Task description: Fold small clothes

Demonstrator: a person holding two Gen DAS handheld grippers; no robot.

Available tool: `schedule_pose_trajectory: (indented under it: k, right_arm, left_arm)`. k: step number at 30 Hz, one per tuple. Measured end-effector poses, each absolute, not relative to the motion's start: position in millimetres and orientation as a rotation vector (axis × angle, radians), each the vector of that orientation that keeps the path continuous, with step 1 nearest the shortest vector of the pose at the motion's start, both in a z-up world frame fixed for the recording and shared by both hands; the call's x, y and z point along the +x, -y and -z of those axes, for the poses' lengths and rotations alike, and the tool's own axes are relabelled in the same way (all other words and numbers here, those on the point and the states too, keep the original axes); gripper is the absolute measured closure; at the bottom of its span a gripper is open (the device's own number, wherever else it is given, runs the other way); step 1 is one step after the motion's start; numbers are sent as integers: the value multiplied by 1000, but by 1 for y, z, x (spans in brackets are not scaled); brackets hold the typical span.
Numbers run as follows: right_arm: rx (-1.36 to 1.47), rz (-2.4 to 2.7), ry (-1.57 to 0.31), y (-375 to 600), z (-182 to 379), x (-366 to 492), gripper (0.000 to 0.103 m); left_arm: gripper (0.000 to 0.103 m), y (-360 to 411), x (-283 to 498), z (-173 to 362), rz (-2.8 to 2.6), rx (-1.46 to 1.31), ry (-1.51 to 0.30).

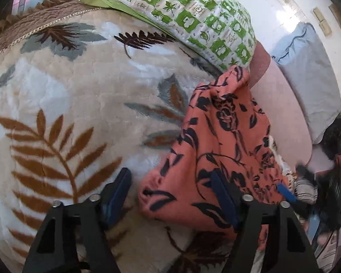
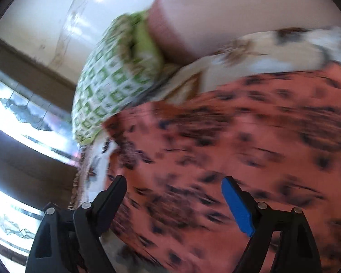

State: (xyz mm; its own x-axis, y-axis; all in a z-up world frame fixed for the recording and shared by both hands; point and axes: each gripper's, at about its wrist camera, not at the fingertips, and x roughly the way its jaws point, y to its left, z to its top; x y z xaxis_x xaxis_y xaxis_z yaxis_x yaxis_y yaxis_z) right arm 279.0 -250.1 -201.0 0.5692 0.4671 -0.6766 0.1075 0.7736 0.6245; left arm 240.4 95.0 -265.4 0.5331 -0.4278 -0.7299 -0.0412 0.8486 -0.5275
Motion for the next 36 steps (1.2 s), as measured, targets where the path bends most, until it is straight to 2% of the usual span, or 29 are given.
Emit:
schedule_pose_trajectory:
  k: [4, 8, 12, 14, 18, 20, 24, 26, 30, 36]
  right_arm:
    - [688, -197, -981, 214, 222, 333, 16]
    - [673, -69, -970, 218, 248, 383, 15]
    - [824, -23, -893, 236, 237, 392, 14]
    - [811, -82, -870, 229, 224, 391, 14]
    - [790, -283, -863, 191, 205, 385, 14]
    - [774, -333, -896, 164, 206, 393, 14]
    - [745, -269, -1122, 127, 255, 426, 14]
    - [740, -246, -1062, 125, 253, 423, 14]
    - [784, -272, -1055, 135, 241, 404, 14]
    - [839, -268, -963, 211, 210, 314, 14]
  left_arm:
    - [35, -75, 245, 262, 237, -328, -990]
    - [38, -72, 247, 261, 231, -275, -984]
    - [45, -76, 249, 258, 228, -300, -1000]
    - [51, -78, 248, 256, 227, -308, -1001]
    - [56, -76, 246, 251, 208, -294, -987]
    - [67, -76, 245, 250, 230, -296, -985]
    - [74, -75, 247, 252, 259, -276, -990]
    - [75, -78, 248, 252, 265, -304, -996]
    - [75, -83, 250, 252, 257, -341, -1001]
    - [73, -80, 239, 243, 176, -280, -960]
